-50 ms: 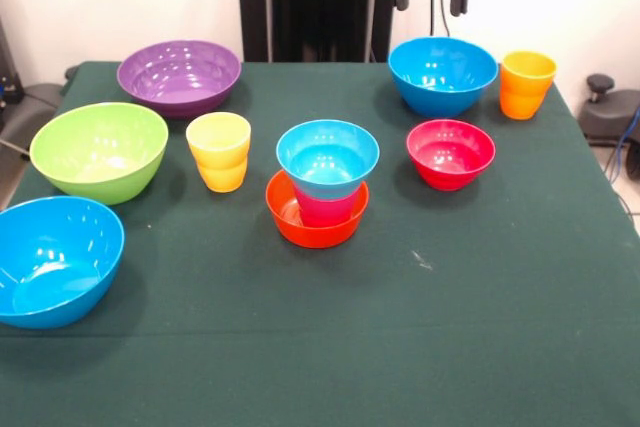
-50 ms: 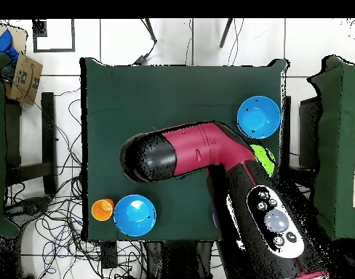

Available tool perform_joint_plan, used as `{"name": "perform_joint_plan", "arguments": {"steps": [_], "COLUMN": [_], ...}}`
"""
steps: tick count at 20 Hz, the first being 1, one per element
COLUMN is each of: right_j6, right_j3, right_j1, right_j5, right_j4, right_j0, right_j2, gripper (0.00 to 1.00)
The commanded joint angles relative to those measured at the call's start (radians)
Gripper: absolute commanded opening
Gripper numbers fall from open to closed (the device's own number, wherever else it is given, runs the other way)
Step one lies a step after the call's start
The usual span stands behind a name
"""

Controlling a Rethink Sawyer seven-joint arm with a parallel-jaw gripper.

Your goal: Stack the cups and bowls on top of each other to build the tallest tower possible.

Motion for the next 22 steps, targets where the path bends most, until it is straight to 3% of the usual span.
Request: {"name": "perform_joint_plan", "arguments": {"steps": [1, 9, 12, 17, 22], "right_j6": [-0.195, -0.194, -0.231, -0.303, -0.29], "right_j3": [0.048, 0.051, 0.03, -0.025, -0.064], "right_j1": [0.07, 0.067, 0.051, 0.052, 0.075], "right_j5": [-0.047, -0.054, 0.006, 0.044, 0.037], "right_j4": [-0.068, -0.083, -0.092, -0.149, -0.199], "right_j0": [-0.005, -0.01, -0.035, -0.075, -0.085], "right_j2": [0.037, 0.035, 0.024, 0.014, 0.008], "gripper": [1.0, 1.0, 1.0, 1.0, 1.0]}}
